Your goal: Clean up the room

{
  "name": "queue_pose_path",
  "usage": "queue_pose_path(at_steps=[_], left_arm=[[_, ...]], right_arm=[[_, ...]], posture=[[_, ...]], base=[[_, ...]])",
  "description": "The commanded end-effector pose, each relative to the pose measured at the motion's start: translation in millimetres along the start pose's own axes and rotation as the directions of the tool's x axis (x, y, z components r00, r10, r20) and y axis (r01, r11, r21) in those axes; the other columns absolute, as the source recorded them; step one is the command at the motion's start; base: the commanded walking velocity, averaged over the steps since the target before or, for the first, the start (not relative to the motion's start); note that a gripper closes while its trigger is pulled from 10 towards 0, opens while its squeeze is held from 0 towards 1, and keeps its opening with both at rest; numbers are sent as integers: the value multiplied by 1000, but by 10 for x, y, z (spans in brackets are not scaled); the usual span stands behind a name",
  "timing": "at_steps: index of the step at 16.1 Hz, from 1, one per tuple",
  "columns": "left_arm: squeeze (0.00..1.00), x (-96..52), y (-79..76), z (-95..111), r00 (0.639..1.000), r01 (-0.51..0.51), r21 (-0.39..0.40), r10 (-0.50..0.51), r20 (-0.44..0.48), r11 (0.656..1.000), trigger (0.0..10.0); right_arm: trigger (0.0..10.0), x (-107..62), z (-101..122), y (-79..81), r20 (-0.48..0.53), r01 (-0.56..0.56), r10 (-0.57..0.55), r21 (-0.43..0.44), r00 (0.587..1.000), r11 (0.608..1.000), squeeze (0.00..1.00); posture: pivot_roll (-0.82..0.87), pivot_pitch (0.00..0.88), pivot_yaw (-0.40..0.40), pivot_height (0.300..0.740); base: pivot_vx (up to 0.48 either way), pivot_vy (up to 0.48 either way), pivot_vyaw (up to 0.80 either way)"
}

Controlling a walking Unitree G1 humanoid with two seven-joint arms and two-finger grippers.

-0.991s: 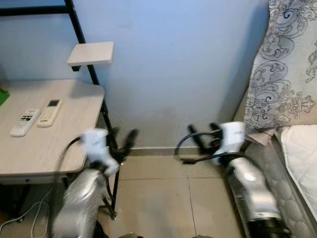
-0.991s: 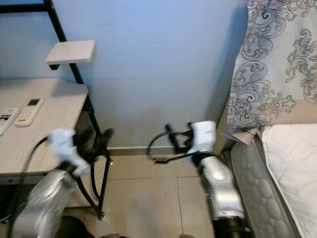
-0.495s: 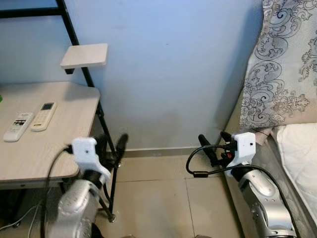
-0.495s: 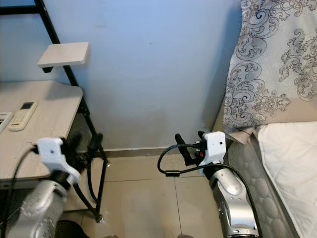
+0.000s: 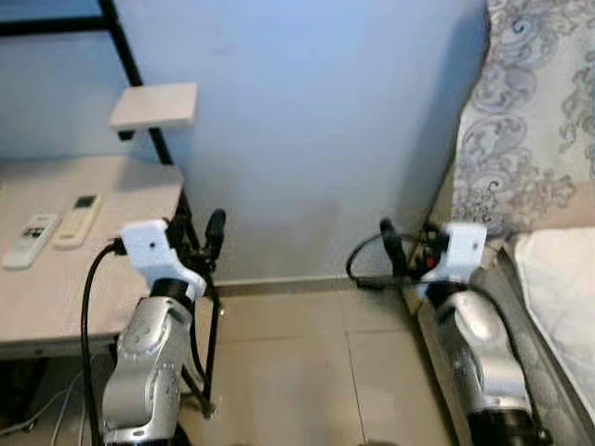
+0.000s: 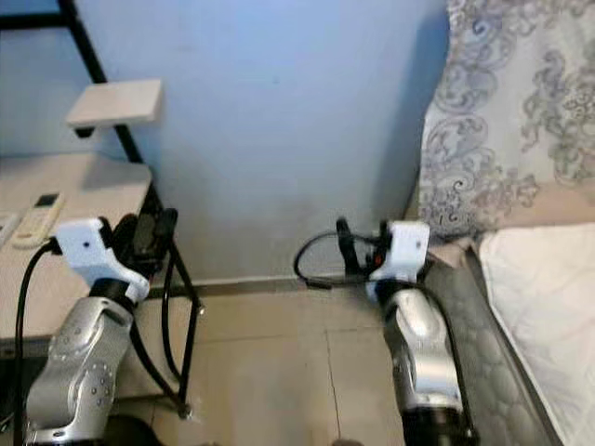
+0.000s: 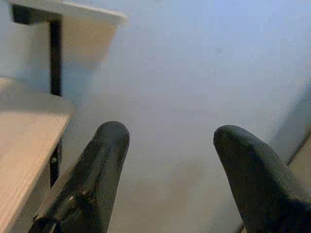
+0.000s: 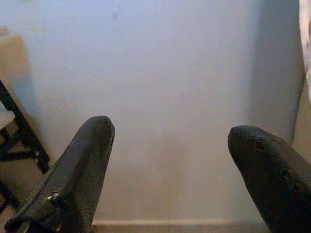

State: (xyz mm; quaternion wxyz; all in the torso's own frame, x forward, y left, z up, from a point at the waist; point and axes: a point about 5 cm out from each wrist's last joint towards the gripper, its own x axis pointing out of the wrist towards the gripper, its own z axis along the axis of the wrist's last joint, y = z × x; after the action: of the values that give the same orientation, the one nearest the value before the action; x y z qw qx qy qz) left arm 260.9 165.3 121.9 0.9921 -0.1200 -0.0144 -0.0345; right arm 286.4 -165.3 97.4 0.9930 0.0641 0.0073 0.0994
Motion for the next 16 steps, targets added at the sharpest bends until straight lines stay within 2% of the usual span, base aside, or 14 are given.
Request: queue_pose_path(at_steps=[1, 3, 4, 5, 6, 8, 10, 12, 13, 16], left_arm=[[0, -41, -27, -62, 999, 17, 18, -16, -43, 1000, 10000], [0, -42, -23, -92, 999, 6, 14, -5, -54, 1000, 10000], [0, -29, -72, -118, 998, 28, 30, -26, -64, 999, 10000], [0, -21, -99, -138, 996, 45, 26, -43, -76, 999, 10000], [0, -31, -109, -168, 995, 52, 15, -50, -90, 999, 10000], [0, -224, -59, -323, 989, 94, 85, -83, -124, 992, 10000], [0, -276, -19, -325, 990, 90, 84, -80, -115, 992, 10000], [0, -242, -1, -296, 993, 81, 99, -72, -94, 992, 10000], [0, -148, -57, -276, 992, 99, 121, -89, -85, 988, 10000], [0, -83, -99, -267, 990, 130, 144, -119, -81, 981, 10000]], right_arm=[[10000, -14, -15, 90, -10, -52, 51, -29, 999, 998, 0], [10000, -22, -27, 57, -17, -16, 16, 11, 1000, 1000, 0], [10000, -34, -57, 17, -22, 34, -33, 43, 999, 999, 0], [10000, -44, -86, 30, -34, 37, -35, 36, 999, 999, 0], [10000, -58, -109, 38, -49, 30, -29, 9, 998, 1000, 0], [10000, -126, -160, -7, -81, 0, -5, -62, 997, 998, 0], [10000, -158, -198, -57, -101, 10, -19, -92, 995, 996, 0], [10000, -161, -233, -85, -115, 41, -53, -97, 992, 994, 0], [10000, -107, -218, -9, -107, 26, -32, -64, 994, 998, 0], [10000, -81, -232, 35, -111, 3, -15, -108, 994, 994, 0]], posture=[[-144, 0, 69, 740], [-141, 0, 65, 740], [-141, 0, 65, 740], [-140, 0, 74, 740], [-144, 0, 80, 740], [-144, 0, 83, 740], [-147, 0, 82, 740], [-139, 0, 81, 740], [-141, 0, 86, 740], [-150, 0, 97, 740]], base=[[0, 0, 0], [0, 0, 0], [0, 0, 0], [0, 0, 0], [0, 0, 0], [0, 0, 0], [0, 0, 0], [0, 0, 0], [0, 0, -763], [0, 0, -727]])
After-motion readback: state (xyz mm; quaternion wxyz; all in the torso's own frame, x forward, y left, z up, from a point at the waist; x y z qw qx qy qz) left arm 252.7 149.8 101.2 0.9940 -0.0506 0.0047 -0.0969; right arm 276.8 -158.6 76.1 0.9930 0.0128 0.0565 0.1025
